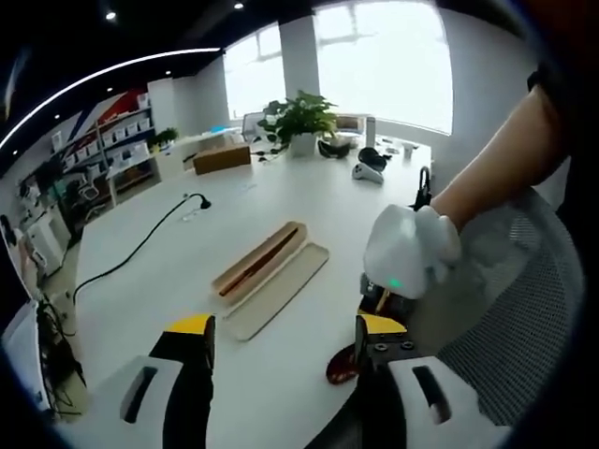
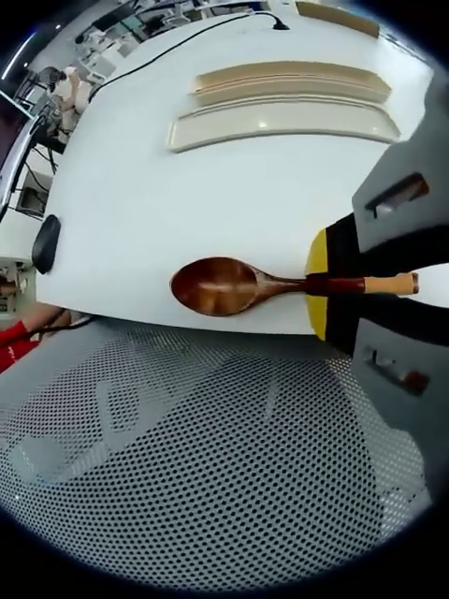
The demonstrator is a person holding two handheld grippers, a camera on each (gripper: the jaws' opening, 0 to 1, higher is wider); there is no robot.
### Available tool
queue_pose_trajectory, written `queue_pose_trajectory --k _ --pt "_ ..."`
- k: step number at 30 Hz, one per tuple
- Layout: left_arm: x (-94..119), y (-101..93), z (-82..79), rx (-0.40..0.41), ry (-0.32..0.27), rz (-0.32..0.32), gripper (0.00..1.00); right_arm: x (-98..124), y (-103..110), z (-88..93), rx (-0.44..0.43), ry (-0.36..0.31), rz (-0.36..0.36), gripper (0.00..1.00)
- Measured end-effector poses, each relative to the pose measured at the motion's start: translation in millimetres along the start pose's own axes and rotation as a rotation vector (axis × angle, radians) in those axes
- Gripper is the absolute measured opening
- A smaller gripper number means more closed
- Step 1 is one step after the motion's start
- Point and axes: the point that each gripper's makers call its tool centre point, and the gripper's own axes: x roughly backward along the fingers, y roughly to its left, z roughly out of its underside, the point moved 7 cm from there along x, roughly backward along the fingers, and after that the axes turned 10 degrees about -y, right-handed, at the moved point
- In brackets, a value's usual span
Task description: Arrange the utensils inside the cutlery case until each visible utensil rests in its matching compartment.
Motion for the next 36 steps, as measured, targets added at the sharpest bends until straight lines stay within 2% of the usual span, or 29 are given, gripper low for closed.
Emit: queue_pose_trajectory --k 4,17,28,36 --pt "-0.8 0.3 1.8 0.010 0.007 -0.002 0.60 0.3 0.0 -1.9 0.044 0.005 -0.010 0.00" --pt "-0.7 1.6 1.0 -0.002 0.014 -0.020 0.59 13.4 -14.0 -1.8 -0.029 -0.064 0.037 0.00" --pt "-1.2 0.0 -5.7 -0.031 -0.002 -0.027 0.59 42.0 -39.3 -5.6 -0.049 -0.092 0.148 0.00" --pt "-3.8 -1.3 -9.5 -0.053 -0.002 -0.019 0.59 65.8 -63.4 -1.7 -0.083 -0.124 0.221 0.00"
